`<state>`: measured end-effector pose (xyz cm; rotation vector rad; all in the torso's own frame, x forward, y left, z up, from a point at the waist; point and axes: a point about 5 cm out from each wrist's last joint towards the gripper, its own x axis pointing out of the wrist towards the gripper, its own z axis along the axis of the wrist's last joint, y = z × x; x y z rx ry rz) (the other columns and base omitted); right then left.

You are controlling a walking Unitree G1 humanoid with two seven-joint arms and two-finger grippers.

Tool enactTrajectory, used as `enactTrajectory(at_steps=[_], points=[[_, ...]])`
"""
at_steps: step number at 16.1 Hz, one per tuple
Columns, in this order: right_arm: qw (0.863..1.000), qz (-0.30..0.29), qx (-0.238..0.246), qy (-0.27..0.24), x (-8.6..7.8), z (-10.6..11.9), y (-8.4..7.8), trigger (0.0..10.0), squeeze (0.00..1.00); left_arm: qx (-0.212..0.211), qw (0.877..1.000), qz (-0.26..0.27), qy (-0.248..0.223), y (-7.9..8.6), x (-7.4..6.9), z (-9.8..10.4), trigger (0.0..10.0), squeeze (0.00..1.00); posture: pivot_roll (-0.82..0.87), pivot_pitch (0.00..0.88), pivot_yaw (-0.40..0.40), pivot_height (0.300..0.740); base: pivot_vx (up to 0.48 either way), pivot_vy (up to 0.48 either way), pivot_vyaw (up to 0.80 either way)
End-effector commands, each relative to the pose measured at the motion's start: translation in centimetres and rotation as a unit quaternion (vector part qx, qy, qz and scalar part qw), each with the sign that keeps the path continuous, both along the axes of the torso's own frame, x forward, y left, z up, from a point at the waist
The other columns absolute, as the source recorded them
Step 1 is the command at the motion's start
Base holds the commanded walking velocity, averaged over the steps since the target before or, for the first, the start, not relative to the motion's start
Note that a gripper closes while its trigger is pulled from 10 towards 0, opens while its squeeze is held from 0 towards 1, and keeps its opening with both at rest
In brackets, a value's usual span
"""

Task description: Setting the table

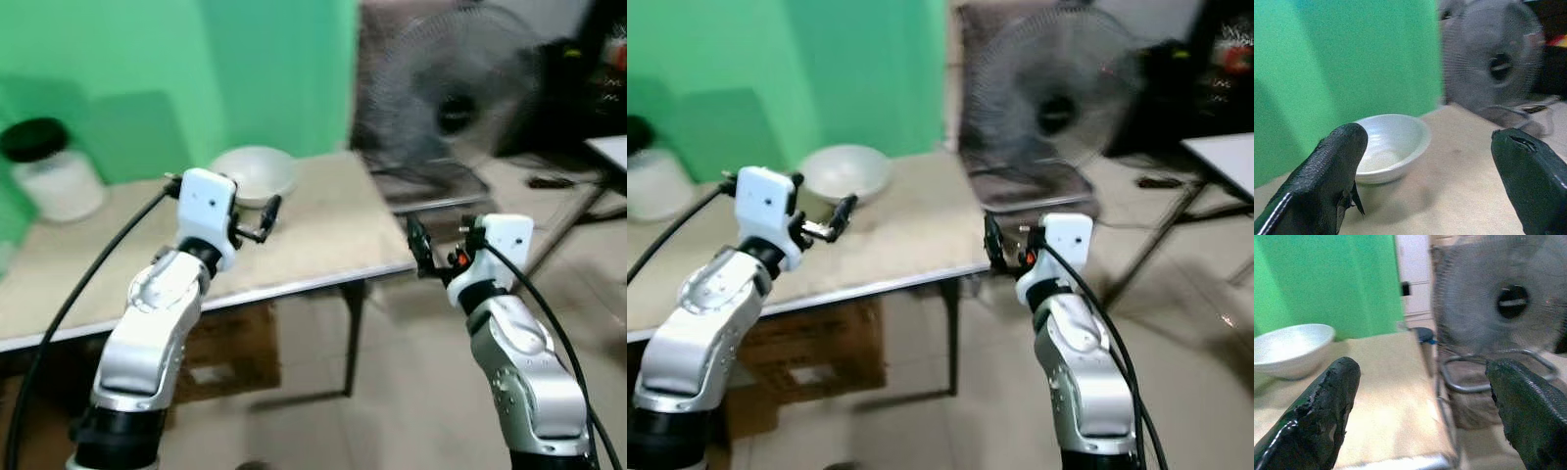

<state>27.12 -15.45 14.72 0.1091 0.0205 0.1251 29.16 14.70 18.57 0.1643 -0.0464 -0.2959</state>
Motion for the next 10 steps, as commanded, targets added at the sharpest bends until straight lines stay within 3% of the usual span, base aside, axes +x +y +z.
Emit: enactTrajectory(at_steps=[1,5,10], points=[[0.999,0.020,0.010,-0.024,0.5,1.0,0.8,10.0,1.00,0.005,1.000,0.009,-0.001,0.6,0.0,0.2,10.0,0.00,0.11,0.000,-0.003,0.740,0.262,0.000,0.79],[0.999,0.013,0.008,-0.029,1.3,1.0,0.7,10.0,1.00,0.003,1.000,0.007,0.001,0.4,-0.1,0.1,10.0,0.00,0.11,0.000,-0.005,0.740,0.263,0.000,0.79],[0.999,-0.011,0.026,-0.029,2.7,1.7,0.0,10.0,1.00,0.005,1.000,-0.001,0.007,0.3,-0.1,-0.3,10.0,0.00,0.09,0.000,-0.006,0.740,0.261,0.000,0.00]])
